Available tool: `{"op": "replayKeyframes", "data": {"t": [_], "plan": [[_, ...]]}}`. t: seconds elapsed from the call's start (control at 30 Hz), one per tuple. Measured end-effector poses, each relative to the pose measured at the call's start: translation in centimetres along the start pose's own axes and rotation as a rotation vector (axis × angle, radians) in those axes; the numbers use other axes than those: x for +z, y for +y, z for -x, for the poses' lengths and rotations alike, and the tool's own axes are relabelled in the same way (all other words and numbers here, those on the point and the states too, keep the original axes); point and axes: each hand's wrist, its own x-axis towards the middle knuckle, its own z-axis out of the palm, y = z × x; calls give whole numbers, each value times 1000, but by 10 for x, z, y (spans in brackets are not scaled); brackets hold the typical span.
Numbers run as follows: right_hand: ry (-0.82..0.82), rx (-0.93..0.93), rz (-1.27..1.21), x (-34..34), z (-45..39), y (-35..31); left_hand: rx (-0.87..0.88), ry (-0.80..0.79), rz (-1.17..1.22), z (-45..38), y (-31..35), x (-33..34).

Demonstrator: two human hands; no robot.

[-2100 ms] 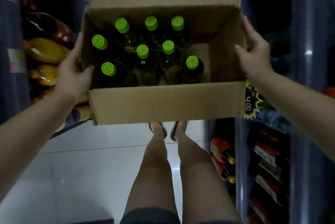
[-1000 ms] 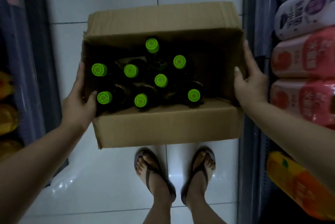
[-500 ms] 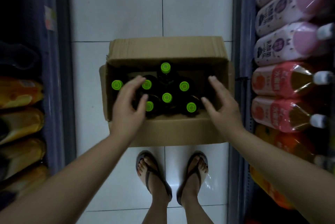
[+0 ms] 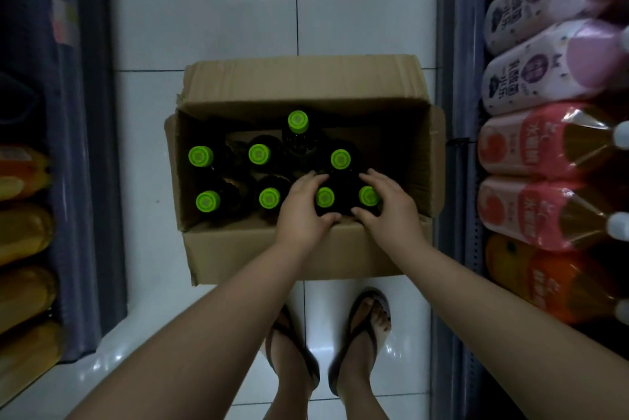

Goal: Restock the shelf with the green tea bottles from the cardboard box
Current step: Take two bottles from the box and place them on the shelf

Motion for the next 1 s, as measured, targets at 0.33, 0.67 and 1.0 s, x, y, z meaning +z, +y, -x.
{"op": "replayKeyframes", "data": {"t": [0.33,0.67,1.0], "plan": [[92,12,-195,-7,-9,13,63,120,106,-2,-4,5],[241,-294,-471,-127,63,-63,352,140,351,68,75,-93],[497,-369,-770,-297,243,-210,574,-2,557,217,279,-204]]}}
